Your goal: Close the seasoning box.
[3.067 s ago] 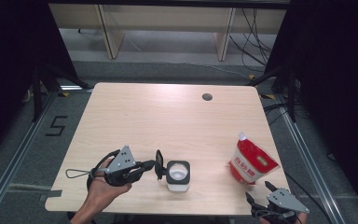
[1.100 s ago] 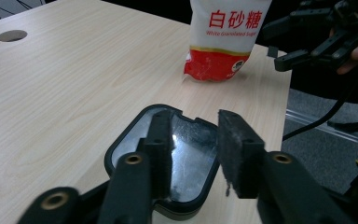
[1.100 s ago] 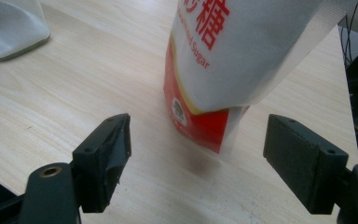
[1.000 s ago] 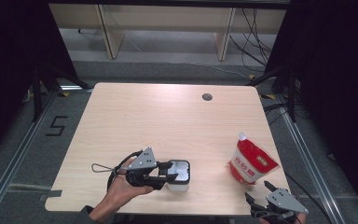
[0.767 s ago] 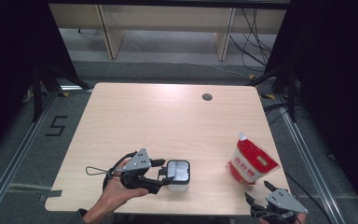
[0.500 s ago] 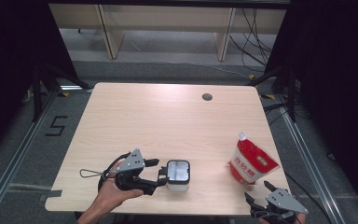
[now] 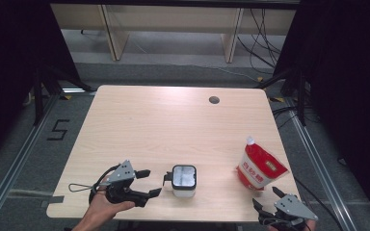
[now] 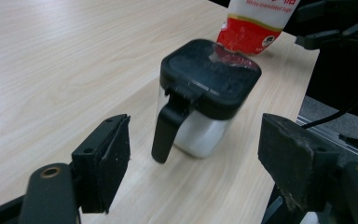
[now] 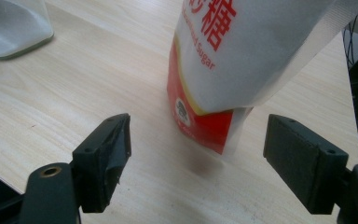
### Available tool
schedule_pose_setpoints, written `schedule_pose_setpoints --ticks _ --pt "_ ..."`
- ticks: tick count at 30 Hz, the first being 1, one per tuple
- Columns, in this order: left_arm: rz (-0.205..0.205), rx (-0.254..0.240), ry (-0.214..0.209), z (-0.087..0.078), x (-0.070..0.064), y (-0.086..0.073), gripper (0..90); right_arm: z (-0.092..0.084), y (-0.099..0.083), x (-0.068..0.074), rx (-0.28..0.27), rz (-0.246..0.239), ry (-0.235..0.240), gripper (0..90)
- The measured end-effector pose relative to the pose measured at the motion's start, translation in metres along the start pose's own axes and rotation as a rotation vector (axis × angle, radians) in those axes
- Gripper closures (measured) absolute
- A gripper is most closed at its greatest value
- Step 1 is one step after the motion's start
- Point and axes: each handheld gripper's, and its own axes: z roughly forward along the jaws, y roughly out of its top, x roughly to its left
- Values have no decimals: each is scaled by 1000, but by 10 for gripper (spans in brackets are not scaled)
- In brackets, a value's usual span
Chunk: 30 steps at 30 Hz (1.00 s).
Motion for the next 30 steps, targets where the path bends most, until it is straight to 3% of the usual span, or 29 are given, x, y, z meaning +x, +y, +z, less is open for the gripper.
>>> schedule_pose_setpoints --ticks 3,4,7,10,11,13,15,17,20,24,25,26,27,30 --pt "-23 6 12 -5 0 -8 245 1 0 2 7 28 24 240" --pt "-29 1 7 -8 1 -12 243 0 0 0 0 -5 -1 240" --pt "-11 13 25 -16 3 -22 240 1 0 1 13 11 15 240" --pt "-5 28 44 -21 3 -31 235 1 0 1 2 8 2 240" --pt "-39 28 52 -24 2 -40 235 0 0 2 5 11 -4 240" --pt "-26 30 51 -26 3 -43 234 0 0 2 -1 12 -1 240" --pt "-40 47 94 -28 2 -51 234 1 0 1 8 7 16 240" --pt "-36 40 103 -29 3 -55 234 1 0 1 6 14 27 240" --pt "-83 31 117 -32 3 -62 230 1 0 1 3 4 19 240" --pt "-62 54 110 -37 8 -67 219 1 0 1 26 9 15 240" --pt "-101 35 116 -35 6 -69 218 1 0 1 26 10 14 239" --pt "-66 49 122 -38 9 -69 217 1 0 1 26 9 13 238" --pt "-96 36 123 -37 9 -70 216 1 0 1 27 9 13 238" --pt "-70 57 139 -38 11 -72 213 1 -1 -1 13 -21 0 235"
